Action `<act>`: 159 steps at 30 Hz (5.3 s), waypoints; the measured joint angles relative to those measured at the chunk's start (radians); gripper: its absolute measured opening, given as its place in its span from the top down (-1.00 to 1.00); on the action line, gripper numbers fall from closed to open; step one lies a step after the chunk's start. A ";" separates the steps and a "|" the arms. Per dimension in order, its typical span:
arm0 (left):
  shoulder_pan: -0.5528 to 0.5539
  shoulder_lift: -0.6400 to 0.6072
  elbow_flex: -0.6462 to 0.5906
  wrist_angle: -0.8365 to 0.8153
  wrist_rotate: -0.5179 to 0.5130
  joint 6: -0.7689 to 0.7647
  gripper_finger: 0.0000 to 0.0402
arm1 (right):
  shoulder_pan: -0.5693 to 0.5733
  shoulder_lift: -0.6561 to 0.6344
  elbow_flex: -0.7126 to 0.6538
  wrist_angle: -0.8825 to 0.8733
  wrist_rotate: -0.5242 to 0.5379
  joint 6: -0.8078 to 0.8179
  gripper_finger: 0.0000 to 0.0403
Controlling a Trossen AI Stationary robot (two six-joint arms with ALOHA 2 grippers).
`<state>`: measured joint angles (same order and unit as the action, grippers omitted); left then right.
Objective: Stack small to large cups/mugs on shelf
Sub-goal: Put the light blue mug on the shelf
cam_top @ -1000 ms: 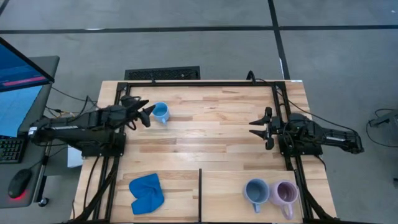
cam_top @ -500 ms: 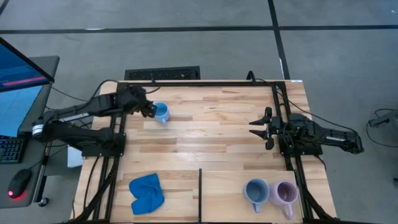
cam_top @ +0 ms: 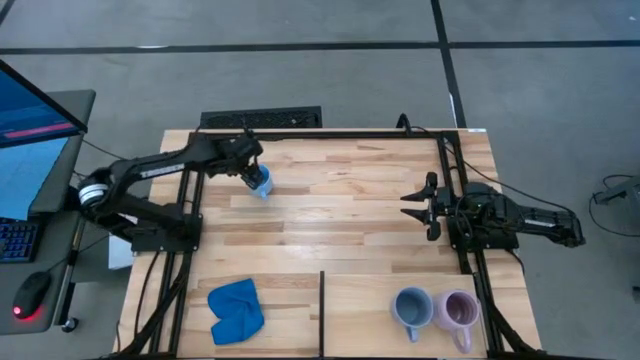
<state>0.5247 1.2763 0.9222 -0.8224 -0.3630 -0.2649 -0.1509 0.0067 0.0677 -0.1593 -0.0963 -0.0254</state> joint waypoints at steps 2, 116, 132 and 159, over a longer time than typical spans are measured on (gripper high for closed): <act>0.013 0.042 0.000 0.037 0.021 0.024 -0.07 | 0.000 0.000 0.000 0.000 0.000 0.000 0.09; -0.655 0.610 1.197 -0.303 0.255 0.043 1.00 | 0.000 0.183 0.000 0.003 0.001 -0.008 0.09; -0.789 0.788 1.404 -0.395 0.247 -0.097 1.00 | 0.000 0.183 -0.002 0.006 0.019 -0.007 0.09; -0.905 0.854 1.406 -0.286 0.187 -0.101 1.00 | 0.000 0.190 0.000 0.000 0.019 0.026 0.09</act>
<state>-0.3802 2.1300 2.3278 -1.1080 -0.1761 -0.3656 -0.1509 0.1963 0.0673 -0.1595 -0.0778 0.0002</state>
